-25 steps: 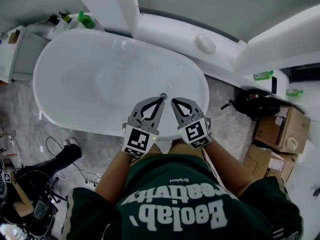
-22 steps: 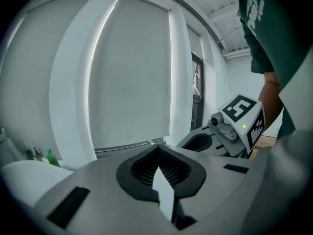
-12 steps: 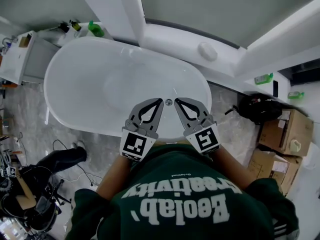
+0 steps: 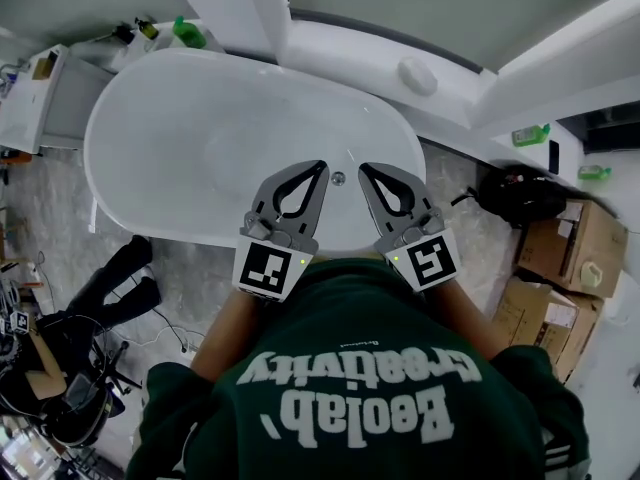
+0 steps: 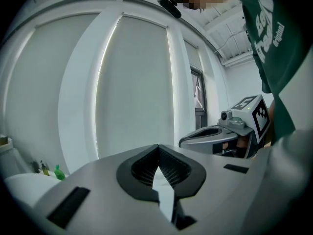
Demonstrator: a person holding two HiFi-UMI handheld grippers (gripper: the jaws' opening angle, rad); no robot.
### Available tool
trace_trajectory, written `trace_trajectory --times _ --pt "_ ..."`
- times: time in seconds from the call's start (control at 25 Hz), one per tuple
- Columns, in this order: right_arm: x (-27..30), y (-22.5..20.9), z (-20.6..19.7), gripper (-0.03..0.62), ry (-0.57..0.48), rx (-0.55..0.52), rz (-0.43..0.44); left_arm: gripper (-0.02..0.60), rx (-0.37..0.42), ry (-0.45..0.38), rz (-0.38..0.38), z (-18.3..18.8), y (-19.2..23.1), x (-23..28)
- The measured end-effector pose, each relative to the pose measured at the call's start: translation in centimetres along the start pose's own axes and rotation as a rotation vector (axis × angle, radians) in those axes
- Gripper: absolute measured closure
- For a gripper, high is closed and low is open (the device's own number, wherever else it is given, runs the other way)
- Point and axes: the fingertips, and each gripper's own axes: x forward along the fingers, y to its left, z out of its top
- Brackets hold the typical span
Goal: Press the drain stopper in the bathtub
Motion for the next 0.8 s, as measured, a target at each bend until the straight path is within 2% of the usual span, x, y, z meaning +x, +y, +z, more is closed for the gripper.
trace_trajectory --times 0.24,0.36,0.8 --pt "0.2 0.3 1.3 0.585 -0.037 -0.041 -0.006 0.575 0.008 -0.008 -0.016 0.5 0.6 0.3" --pt "-0.6 0.5 1.5 0.585 -0.056 -0.049 0.008 0.575 0.027 -0.025 -0.024 1.2 -0.3 0.7" --pt "-0.7 0.5 2.2 0.585 -0.054 -0.058 -0.003 0.575 0.058 -0.035 -0.045 2.1 -0.4 0.7"
